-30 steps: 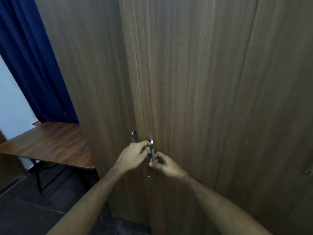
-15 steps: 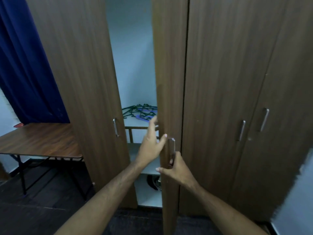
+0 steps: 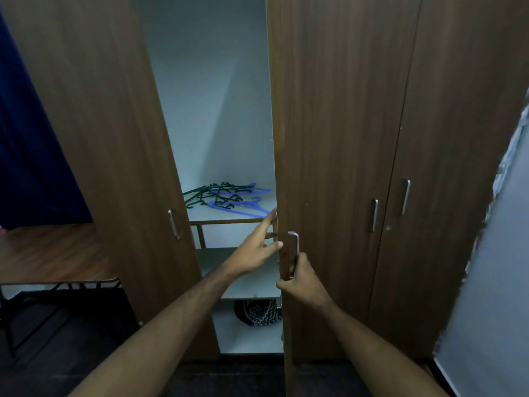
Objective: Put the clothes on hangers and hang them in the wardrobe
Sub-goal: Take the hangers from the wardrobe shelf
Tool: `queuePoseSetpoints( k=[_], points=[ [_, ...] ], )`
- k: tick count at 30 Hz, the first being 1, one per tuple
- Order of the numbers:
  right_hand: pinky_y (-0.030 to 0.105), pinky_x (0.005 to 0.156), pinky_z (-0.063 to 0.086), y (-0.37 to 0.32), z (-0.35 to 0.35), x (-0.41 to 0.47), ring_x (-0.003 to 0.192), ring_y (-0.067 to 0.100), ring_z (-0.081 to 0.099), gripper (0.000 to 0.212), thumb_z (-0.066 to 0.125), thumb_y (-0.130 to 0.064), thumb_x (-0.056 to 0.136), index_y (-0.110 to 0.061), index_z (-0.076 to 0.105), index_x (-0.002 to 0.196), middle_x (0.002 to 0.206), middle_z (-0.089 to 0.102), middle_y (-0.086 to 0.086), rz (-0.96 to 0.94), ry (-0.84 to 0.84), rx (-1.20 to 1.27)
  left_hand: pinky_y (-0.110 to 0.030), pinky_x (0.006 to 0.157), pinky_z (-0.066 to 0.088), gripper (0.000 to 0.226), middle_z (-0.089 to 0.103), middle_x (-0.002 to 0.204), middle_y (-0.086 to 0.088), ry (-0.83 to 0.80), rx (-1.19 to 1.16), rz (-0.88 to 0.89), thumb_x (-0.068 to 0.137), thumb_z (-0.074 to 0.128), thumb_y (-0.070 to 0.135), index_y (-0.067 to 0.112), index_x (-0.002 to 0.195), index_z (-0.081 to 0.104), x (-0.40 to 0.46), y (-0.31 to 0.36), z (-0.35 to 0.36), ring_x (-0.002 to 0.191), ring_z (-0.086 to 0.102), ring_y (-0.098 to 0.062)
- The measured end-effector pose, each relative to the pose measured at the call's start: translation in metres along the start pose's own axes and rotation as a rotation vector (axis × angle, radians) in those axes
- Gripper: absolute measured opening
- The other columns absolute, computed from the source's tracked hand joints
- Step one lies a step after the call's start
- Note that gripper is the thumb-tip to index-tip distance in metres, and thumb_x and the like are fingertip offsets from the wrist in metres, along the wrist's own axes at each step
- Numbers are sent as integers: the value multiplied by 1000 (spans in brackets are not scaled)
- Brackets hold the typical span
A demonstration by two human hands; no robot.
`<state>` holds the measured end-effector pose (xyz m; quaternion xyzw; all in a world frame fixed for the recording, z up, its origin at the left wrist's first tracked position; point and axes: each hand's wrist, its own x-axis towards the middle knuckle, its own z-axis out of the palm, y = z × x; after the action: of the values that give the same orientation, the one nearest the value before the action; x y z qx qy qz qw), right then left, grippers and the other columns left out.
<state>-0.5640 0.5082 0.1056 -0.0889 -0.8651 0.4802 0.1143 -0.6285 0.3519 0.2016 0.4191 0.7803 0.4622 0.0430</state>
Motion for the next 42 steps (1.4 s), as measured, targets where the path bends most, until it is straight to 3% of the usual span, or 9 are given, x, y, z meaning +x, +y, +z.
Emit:
queuePoseSetpoints(
  k=[3,5,8,12,17,21,28,38,42],
  points=[
    [37,99,54,0,13,-5,122,19,56,85,77,-29,68,-18,33,139,132,48,5,-95,122,-71,-23,107,42,72,29,158,18,-61,-20,13,102,57,20,46,155,16,-10,-8,-11,139,43,-9],
    [44,123,26,-5,20,-11,151,25,23,105,74,-21,73,-7,13,158,160,23,13,-283,334,-288,-10,103,39,64,33,158,18,-82,11,21,102,57,23,41,155,26,-16,-15,-17,138,42,-3],
    [54,126,9,-25,23,-10,156,35,6,102,73,-12,79,12,9,155,165,10,25,-537,593,-460,-1,97,34,45,39,153,13,-13,115,21,102,57,26,32,146,46,-20,-37,-38,138,38,0],
    [62,123,15,-21,24,9,155,42,6,96,65,-21,86,17,6,152,165,1,30,-575,709,-599,-35,115,34,32,50,140,3,161,196,-88,100,58,18,24,131,59,-18,-103,-88,133,44,-10],
    [63,123,10,-28,28,36,156,35,9,88,63,-13,81,10,19,154,167,3,21,-723,806,-951,-35,105,40,36,56,122,0,264,306,-154,93,63,3,28,119,60,-2,-194,-150,118,54,-27],
    [57,125,13,-68,72,64,155,29,19,77,52,-12,85,2,28,156,166,21,17,-729,735,-1080,-41,108,34,42,53,130,-16,368,411,-183,87,67,-1,7,128,58,30,-258,-186,128,47,-36],
    [55,126,8,-103,132,187,157,26,-4,94,60,-18,82,1,10,160,170,-1,15,-420,446,-905,-55,107,33,75,34,146,-16,738,314,-420,78,76,8,12,142,38,63,-307,-253,132,37,-39],
    [39,127,15,-157,247,339,155,21,10,86,64,-17,94,-12,11,162,169,10,6,-221,-38,-298,-8,70,44,38,52,115,-10,452,-36,-406,91,64,2,6,127,52,89,-387,-294,88,57,-5],
    [29,116,25,-188,276,381,145,13,33,66,56,-39,103,-16,27,157,161,33,4,-63,-124,130,-14,59,45,16,59,95,-10,396,-10,-301,97,56,8,11,109,45,80,-396,-304,62,57,-3]
  ],
)
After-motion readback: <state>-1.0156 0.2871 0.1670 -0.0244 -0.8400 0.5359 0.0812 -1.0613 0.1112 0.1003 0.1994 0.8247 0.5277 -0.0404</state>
